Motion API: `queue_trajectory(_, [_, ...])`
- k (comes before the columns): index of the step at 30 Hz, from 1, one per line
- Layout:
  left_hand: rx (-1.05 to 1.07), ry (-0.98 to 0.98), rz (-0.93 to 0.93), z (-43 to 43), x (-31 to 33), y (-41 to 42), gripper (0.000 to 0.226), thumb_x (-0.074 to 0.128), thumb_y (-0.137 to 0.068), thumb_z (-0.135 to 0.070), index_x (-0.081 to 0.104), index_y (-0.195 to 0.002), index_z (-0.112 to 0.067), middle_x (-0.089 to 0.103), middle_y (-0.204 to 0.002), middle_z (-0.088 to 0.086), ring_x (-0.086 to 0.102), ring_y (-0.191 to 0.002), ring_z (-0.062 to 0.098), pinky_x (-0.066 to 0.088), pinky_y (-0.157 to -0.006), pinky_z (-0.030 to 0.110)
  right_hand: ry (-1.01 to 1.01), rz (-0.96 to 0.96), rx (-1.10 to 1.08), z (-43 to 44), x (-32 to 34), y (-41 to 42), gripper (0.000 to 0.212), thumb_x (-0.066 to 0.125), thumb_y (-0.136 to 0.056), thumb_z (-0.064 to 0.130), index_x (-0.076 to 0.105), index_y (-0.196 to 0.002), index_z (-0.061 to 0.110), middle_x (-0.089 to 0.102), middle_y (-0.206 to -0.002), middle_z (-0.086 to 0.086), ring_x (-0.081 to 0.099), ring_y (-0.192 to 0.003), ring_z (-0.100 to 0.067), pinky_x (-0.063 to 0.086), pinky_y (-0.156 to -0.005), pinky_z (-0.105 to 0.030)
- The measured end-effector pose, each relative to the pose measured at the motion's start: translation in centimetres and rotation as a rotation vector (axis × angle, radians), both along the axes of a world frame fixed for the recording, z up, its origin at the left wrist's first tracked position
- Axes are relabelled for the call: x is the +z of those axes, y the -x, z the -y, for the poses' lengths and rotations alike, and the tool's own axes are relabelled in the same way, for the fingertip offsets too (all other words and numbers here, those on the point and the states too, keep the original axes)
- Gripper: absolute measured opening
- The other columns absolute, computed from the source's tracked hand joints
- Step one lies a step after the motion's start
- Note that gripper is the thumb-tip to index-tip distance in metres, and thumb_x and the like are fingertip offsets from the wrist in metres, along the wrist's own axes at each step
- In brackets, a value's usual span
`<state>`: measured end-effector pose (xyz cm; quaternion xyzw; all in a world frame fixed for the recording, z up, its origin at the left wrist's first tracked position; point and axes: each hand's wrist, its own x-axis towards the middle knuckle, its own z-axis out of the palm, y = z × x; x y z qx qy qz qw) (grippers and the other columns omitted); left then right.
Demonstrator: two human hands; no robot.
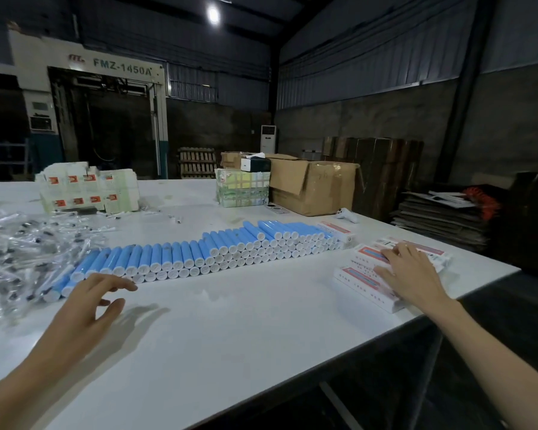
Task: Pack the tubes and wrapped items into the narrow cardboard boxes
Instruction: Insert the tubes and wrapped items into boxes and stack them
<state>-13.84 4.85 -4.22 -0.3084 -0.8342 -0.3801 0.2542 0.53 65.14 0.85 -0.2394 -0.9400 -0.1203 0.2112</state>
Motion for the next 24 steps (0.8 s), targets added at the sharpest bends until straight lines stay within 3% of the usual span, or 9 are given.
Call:
queue_trajectory(5, [0.004, 0.029, -0.006, 0.2, 0.3, -0.4, 0.044, 0.067, -0.097, 0.009, 0.073, -0.109, -0.033, 0.063, -0.120, -0.009, 0.055, -0.120, 0.002, 0.045, -0.091, 0.012, -0.023, -0.013, -0.087, 1.5, 0.4, -0.2, 0.052, 0.049, -0.103, 0.058, 0.054, -0.147, 0.031, 0.047, -0.157, -0.003, 0.040, -0.146, -0.025, 0.022, -0.124, -0.051])
queue_trajectory(9, [0.014, 0.040, 0.011, 0.2, 0.4, -0.5, 0.049, 0.065, -0.096, 0.014, 0.074, -0.107, -0.032, 0.063, -0.122, -0.008, 0.056, -0.122, 0.018, 0.045, -0.093, 0.015, 0.053, -0.009, -0.087, 2.0, 0.5, 0.1, 0.051, 0.047, -0.106, 0.053, 0.051, -0.149, 0.025, 0.052, -0.153, -0.004, 0.049, -0.140, -0.023, 0.037, -0.119, -0.046])
queue_trajectory(12, [0.003, 0.047, 0.011, 0.3, 0.4, -0.7, 0.052, 0.064, -0.094, 0.017, 0.075, -0.107, -0.033, 0.062, -0.121, -0.010, 0.055, -0.124, 0.015, 0.045, -0.094, 0.018, 0.049, -0.015, -0.100, 2.2, 0.6, 0.6, 0.048, 0.044, -0.107, 0.049, 0.051, -0.147, 0.024, 0.052, -0.151, -0.005, 0.050, -0.138, -0.023, 0.040, -0.117, -0.045])
queue_trajectory(18, [0.006, 0.075, 0.029, 0.0, 0.8, -1.0, 0.045, 0.065, -0.097, 0.012, 0.076, -0.103, -0.030, 0.061, -0.119, -0.007, 0.056, -0.121, 0.020, 0.052, -0.094, 0.040, -0.027, -0.105, -0.101, 3.8, 0.3, 1.2, 0.050, 0.048, -0.106, 0.046, 0.049, -0.146, 0.016, 0.050, -0.150, -0.012, 0.048, -0.137, -0.029, 0.037, -0.117, -0.046])
queue_trajectory(24, [0.074, 0.062, 0.072, -0.2, 1.0, -1.5, 0.031, 0.066, -0.102, -0.002, 0.072, -0.107, -0.032, 0.064, -0.116, -0.014, 0.061, -0.112, 0.009, 0.055, -0.092, 0.036, -0.026, -0.356, 0.458, 17.5, 1.6, 6.7, 0.025, 0.059, -0.101, 0.024, 0.070, -0.117, 0.007, 0.066, -0.118, -0.012, 0.058, -0.114, -0.033, 0.046, -0.093, -0.047])
